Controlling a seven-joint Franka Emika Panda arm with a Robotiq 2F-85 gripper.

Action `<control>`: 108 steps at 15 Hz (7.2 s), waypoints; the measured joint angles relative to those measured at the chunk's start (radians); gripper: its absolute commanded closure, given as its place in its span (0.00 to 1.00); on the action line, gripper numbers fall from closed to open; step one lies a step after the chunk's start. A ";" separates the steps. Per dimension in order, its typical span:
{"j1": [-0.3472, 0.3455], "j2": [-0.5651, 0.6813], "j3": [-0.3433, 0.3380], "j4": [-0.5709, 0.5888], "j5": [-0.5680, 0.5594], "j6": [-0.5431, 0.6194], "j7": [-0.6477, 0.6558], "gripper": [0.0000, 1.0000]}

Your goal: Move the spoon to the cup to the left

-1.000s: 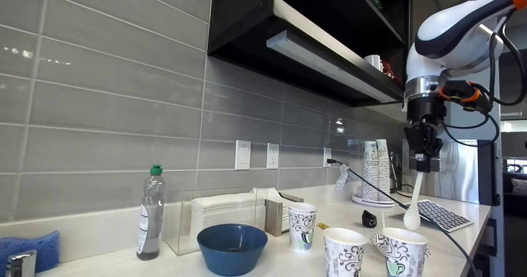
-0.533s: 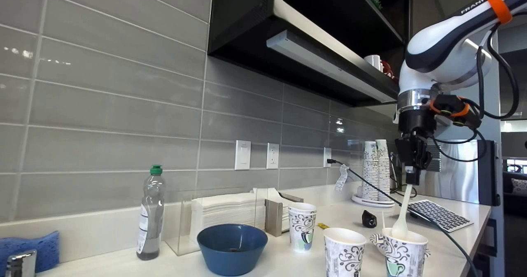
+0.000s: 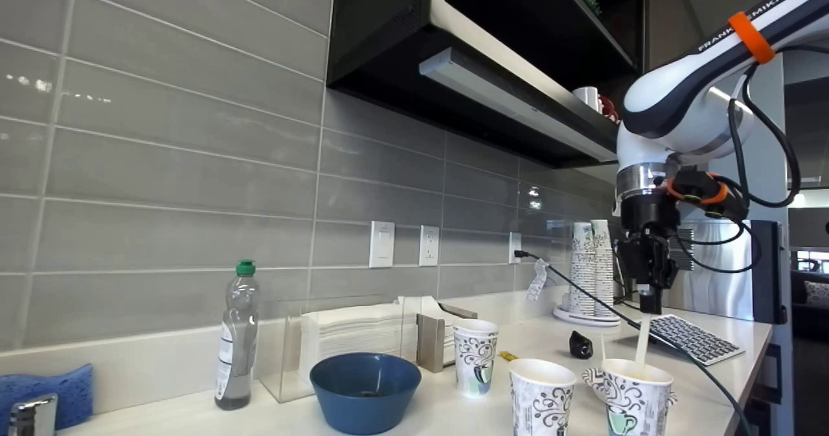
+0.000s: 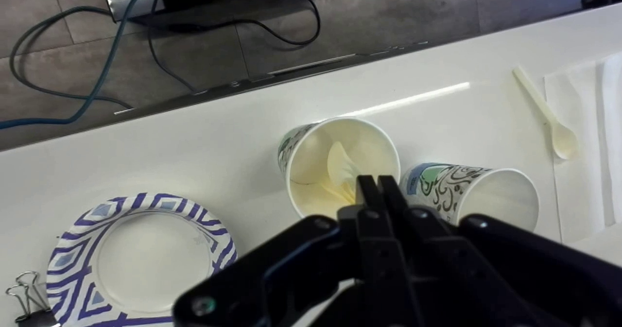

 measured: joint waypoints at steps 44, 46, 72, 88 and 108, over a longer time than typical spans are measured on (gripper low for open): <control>-0.016 0.151 0.111 0.000 -0.018 0.193 0.704 0.41; -0.017 0.151 0.111 0.000 -0.018 0.198 0.724 0.58; -0.033 -0.036 0.164 0.019 -0.209 0.141 0.865 0.99; 0.051 -0.124 0.243 0.110 -0.191 0.170 0.656 0.99; 0.116 0.046 0.152 0.097 0.088 0.160 0.257 0.99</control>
